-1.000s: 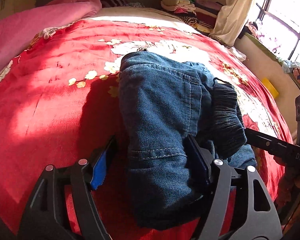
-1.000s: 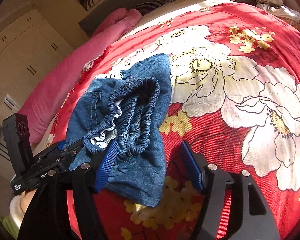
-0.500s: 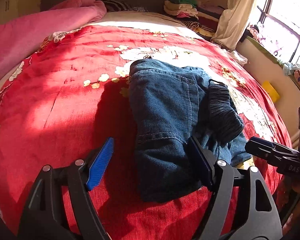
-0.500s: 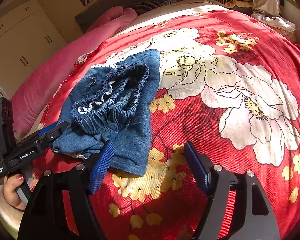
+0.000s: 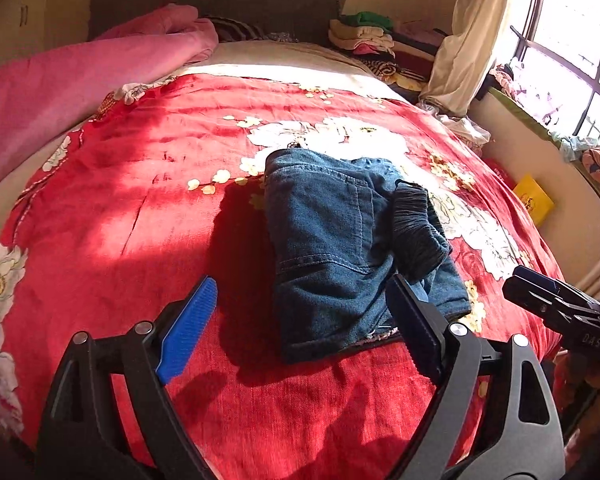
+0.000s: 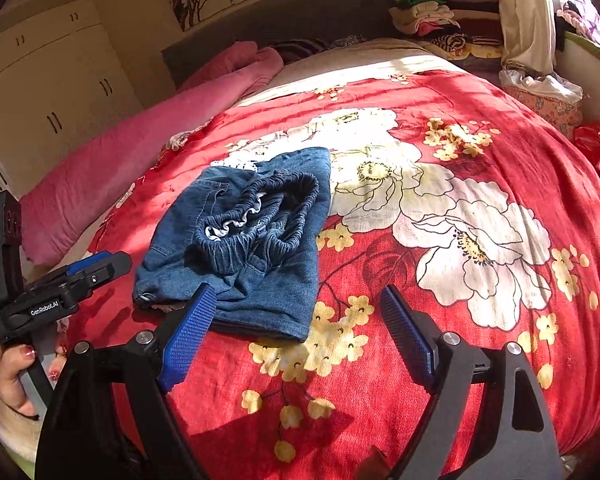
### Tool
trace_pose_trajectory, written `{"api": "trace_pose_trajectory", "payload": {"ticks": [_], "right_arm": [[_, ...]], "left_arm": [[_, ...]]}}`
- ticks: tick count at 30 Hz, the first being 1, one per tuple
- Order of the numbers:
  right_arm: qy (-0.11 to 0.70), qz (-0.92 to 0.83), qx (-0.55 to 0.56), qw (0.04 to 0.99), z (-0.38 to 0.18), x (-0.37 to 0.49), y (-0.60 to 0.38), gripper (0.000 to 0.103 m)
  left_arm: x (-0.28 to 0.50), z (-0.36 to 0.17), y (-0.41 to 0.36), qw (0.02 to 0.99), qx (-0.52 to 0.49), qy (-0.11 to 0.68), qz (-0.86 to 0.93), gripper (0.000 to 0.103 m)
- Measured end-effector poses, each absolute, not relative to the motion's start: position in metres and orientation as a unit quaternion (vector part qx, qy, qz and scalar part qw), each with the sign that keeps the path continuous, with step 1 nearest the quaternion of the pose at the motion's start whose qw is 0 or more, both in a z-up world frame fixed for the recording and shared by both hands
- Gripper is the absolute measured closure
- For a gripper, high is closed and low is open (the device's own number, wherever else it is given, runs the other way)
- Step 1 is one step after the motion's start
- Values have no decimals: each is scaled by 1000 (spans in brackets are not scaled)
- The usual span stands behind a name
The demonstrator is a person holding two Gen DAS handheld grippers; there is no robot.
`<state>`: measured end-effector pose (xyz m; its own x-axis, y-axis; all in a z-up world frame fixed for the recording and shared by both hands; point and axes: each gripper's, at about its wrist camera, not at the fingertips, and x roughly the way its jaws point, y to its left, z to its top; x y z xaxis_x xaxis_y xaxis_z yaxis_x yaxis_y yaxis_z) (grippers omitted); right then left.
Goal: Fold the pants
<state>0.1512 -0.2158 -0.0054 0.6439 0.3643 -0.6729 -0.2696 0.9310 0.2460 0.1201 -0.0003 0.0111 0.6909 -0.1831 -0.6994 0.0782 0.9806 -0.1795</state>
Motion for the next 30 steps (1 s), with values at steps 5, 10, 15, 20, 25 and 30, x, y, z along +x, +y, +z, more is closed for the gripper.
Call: {"api": "trace_pose_trajectory", "payload": {"ticks": [5,10,15,20,25,30], "right_arm": [[356,175,50,916,12,134,-214,12],[340,177,44,923,25,120,-212,8],[324,176,38,929,36,106,-211,6],[316,176,35,932,43,93,-211,5],[314,167,27,934,43,79,-209,5],[314,147,13,938,37,67,-209,5]], "left_arm": [[103,25,3,922,-74,374,-68,15],[84,36,2,925,-67,366,-68,10],[67,42,-1,928,-62,362,-71,10],[48,41,-4,927,-55,364,-71,10],[30,32,-8,927,-53,364,-65,10],[19,23,-14,925,-46,373,-59,10]]}}
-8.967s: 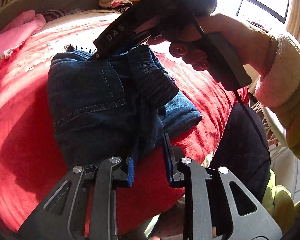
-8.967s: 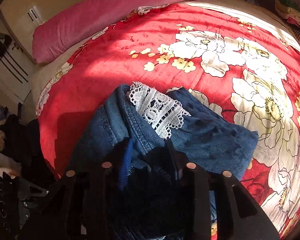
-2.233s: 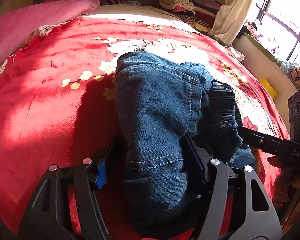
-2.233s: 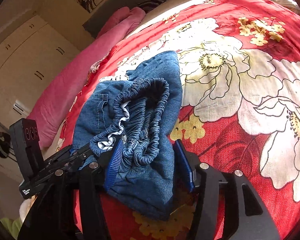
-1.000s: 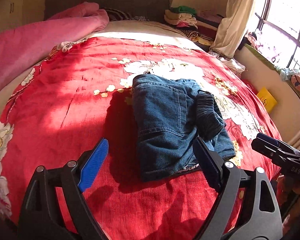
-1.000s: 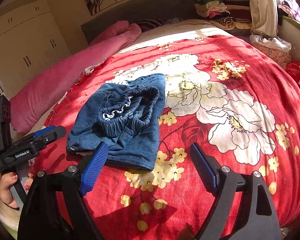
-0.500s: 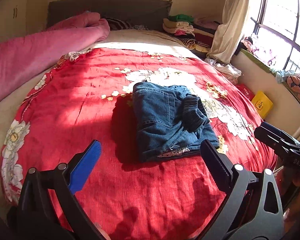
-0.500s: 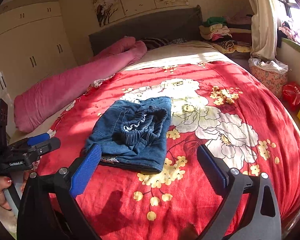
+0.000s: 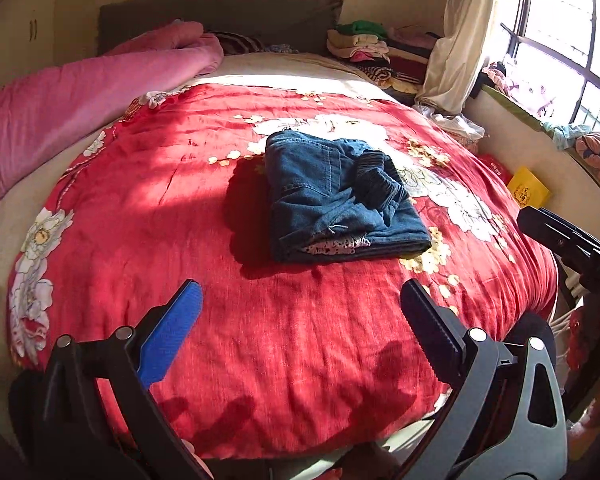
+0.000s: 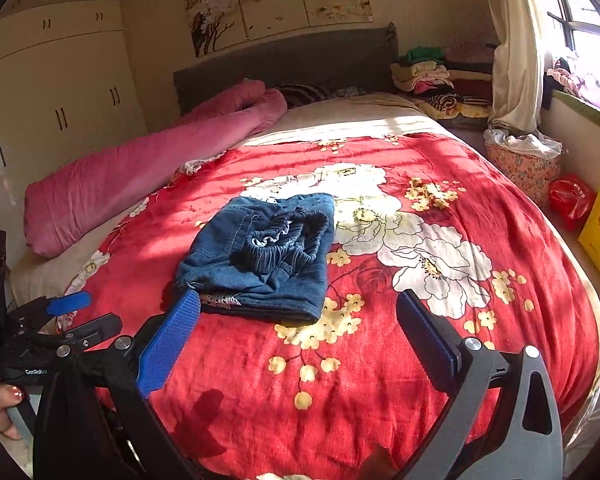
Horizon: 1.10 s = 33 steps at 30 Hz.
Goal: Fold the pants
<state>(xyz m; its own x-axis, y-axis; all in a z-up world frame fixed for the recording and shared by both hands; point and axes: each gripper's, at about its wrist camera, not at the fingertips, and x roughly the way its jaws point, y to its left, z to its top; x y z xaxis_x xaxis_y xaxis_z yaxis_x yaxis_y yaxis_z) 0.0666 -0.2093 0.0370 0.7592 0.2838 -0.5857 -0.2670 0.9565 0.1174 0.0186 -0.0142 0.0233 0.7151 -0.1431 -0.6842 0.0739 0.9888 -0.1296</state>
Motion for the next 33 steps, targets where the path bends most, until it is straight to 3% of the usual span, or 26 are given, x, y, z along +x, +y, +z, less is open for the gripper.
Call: {"api": "trace_pose_trajectory", "payload": {"ticks": [33], "right_arm": [[363,133,4,922,5,39,-214,5]], "left_arm": [[-1,-3,-21,914,-43,402,-36,10]]}}
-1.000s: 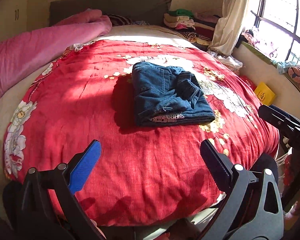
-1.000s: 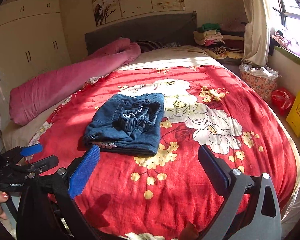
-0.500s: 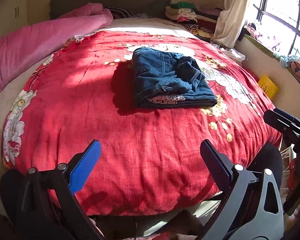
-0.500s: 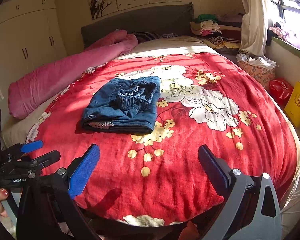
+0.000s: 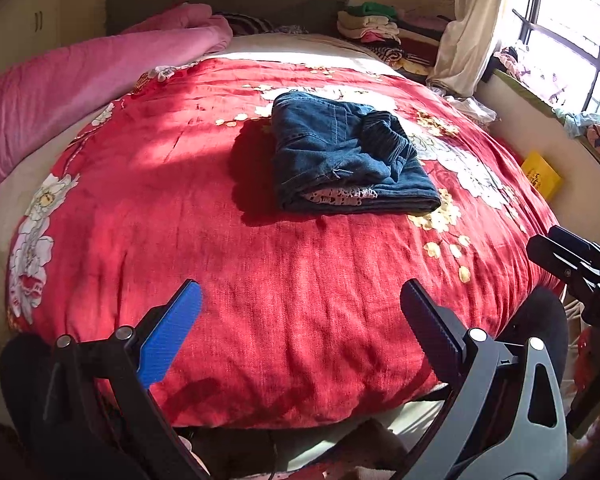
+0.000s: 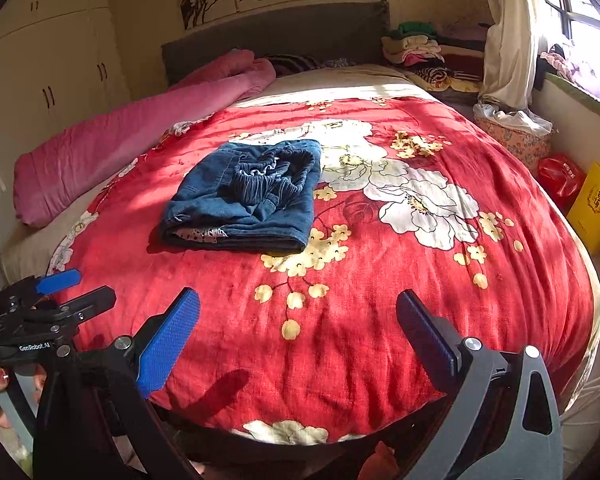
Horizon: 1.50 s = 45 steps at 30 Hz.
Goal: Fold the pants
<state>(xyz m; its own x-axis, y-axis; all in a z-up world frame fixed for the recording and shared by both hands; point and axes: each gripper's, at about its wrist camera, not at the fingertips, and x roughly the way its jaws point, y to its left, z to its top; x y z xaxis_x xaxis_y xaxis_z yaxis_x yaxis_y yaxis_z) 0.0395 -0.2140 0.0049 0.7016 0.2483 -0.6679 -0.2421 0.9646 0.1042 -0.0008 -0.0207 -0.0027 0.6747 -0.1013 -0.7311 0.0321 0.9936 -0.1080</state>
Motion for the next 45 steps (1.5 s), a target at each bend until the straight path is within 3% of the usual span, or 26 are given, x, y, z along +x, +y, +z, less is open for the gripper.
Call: {"api": "trace_pose_trajectory", "payload": {"ticks": [45], "right_arm": [[372,124,-8,920,3,41,-213,5]], "left_arm": [[-3,-4,-16,911,-41,410,-21,10]]}}
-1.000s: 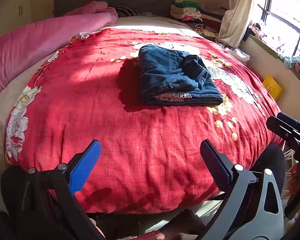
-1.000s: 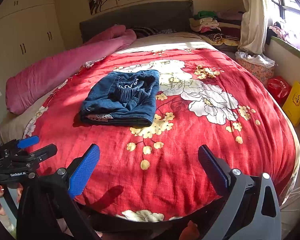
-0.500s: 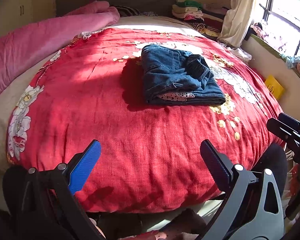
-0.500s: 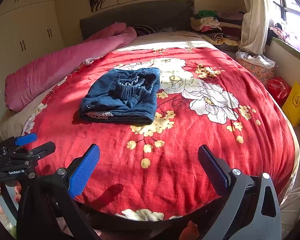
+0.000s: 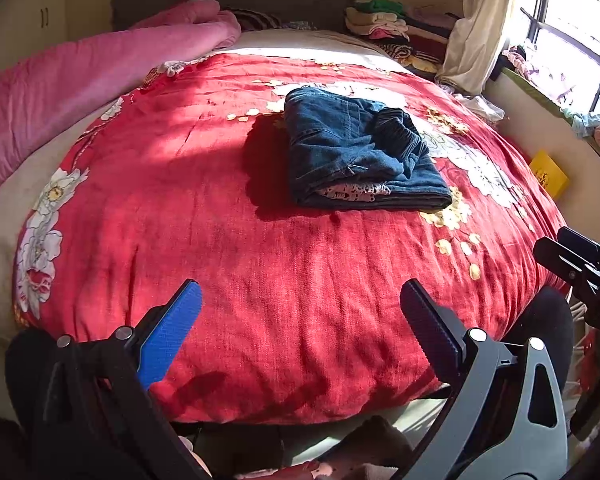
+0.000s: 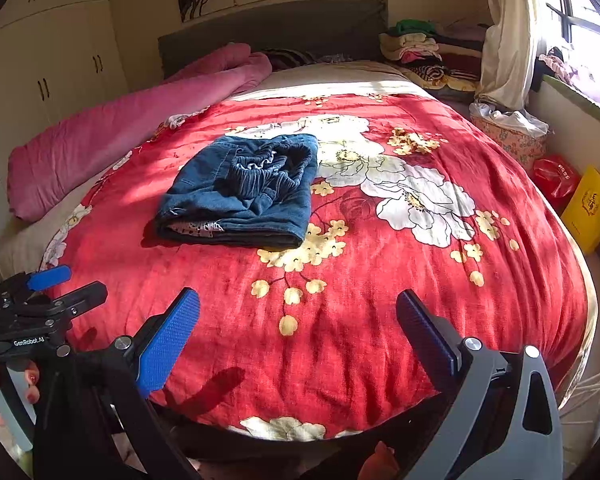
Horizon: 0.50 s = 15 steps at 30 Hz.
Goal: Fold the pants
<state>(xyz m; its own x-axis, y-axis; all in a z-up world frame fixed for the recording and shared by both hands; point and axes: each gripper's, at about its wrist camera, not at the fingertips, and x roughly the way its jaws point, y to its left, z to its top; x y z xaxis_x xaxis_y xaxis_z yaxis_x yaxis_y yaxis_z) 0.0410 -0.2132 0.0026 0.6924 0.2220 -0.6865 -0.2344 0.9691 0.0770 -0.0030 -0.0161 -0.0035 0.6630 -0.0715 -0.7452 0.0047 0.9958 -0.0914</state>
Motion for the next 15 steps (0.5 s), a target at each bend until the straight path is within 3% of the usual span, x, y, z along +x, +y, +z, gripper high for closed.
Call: {"api": "trace_pose_trajectory", "payload": {"ticks": [15], "right_arm": [[390,110,-4,914,-14,56,-227,5]], "left_arm": [[0,5,5,917,-76,390,-14,10]]}}
